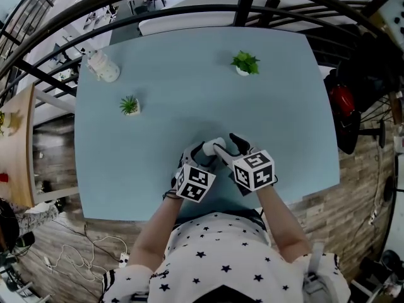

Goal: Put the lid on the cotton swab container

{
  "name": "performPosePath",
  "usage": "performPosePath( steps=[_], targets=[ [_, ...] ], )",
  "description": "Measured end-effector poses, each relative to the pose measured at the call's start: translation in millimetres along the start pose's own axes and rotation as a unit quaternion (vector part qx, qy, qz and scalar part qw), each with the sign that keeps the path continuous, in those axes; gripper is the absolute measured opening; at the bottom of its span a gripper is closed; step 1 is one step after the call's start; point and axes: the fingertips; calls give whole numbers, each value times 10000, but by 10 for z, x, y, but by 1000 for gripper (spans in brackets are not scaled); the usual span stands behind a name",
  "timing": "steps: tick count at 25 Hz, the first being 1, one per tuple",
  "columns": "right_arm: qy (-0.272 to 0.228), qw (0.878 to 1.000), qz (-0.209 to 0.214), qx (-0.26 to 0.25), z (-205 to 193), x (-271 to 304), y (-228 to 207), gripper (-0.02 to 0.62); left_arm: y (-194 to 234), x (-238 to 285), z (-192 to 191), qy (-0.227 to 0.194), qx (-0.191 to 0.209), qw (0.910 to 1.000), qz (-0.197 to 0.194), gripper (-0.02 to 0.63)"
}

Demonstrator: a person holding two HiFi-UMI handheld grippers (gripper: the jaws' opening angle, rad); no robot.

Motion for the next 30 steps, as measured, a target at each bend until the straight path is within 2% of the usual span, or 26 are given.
performPosePath(
  steps=[3,9,16,19,22,25,30],
  targets=[
    [-57,10000,-38,-53,13,-14,-9,253,-10,-4,3,-6,0,10000,4,245],
    [-328,9975,-254,-579,57,-125,102,253,27,-154,56,-196,1,9997,127,245],
    [-704,9952,-232,-634,10,-397,431,250,87,-609,24,-527,-234,9973,444,235],
    [-742,9941,-260,-750,-31,-501,594,215,97,-871,-20,-710,-413,9947,614,180],
    [-874,9926,-384,-749,-68,-594,755,108,128,-1155,-93,-878,-630,9911,776,111],
    [-967,9914,-503,-720,-130,-688,929,32,148,-1427,-229,-938,-835,9881,891,39],
    [-1103,9900,-567,-671,-298,-828,1274,8,65,-1867,-403,-1029,-941,9864,869,17]
  ],
)
Point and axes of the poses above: the fingertips, and each gripper's own axes: x forward along the fingers, y to its left, z out of its top, and after that the axes turned 2 degrees about z, right-handed
